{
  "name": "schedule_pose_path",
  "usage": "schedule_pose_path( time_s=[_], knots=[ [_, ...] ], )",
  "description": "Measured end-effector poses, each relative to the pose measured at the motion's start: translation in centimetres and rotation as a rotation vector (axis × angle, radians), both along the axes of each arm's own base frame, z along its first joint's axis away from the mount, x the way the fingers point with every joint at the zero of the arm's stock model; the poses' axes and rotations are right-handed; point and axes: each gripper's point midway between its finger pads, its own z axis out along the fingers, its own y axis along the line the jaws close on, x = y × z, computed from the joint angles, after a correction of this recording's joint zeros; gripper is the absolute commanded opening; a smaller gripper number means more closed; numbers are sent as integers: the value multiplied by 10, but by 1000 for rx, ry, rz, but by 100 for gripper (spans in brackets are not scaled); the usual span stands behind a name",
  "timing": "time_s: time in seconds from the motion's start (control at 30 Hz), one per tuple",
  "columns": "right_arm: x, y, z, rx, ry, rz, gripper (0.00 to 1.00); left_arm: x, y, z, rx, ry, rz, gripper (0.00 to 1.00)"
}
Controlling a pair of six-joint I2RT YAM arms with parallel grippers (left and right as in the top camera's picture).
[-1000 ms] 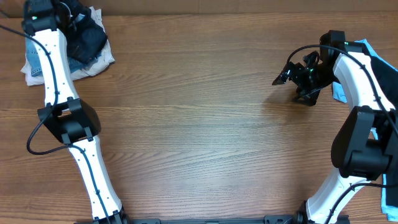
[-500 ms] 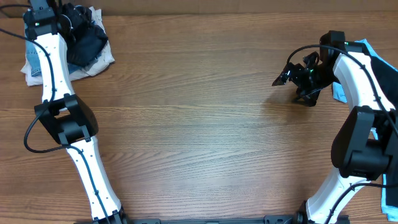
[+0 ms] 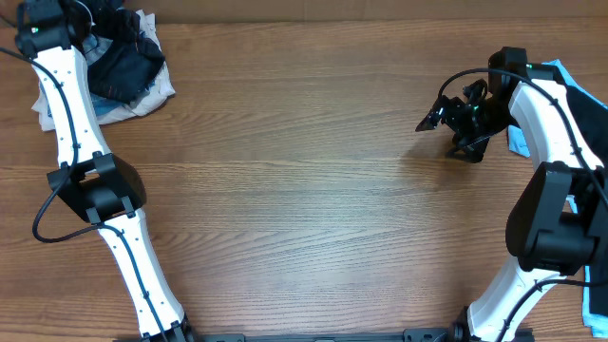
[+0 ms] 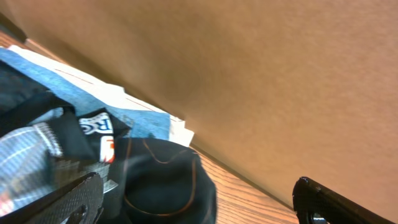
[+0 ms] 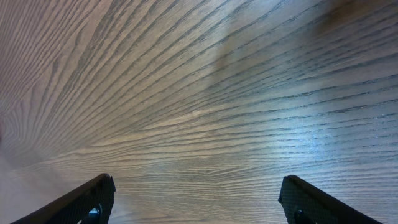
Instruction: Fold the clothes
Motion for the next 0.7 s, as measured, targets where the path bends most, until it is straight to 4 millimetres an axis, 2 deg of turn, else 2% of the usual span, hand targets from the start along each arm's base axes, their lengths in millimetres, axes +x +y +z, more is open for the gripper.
schedule_pose_path(
  time_s=[0.23,0.5,0.57,0.7],
  knots=[
    [1,0,0,-1,-6,-1,89,-2,-5,-2,0,12,-34,99],
    [2,1,0,-1,-7,2,89,-18,-8,-28,-71,125,10,93],
    [2,2,0,-1,-8,4,89,-20,-8,-38,-98,151,24,93],
    [2,5,0,-2,-10,13,89,-22,-9,-63,-136,199,44,84]
  ],
)
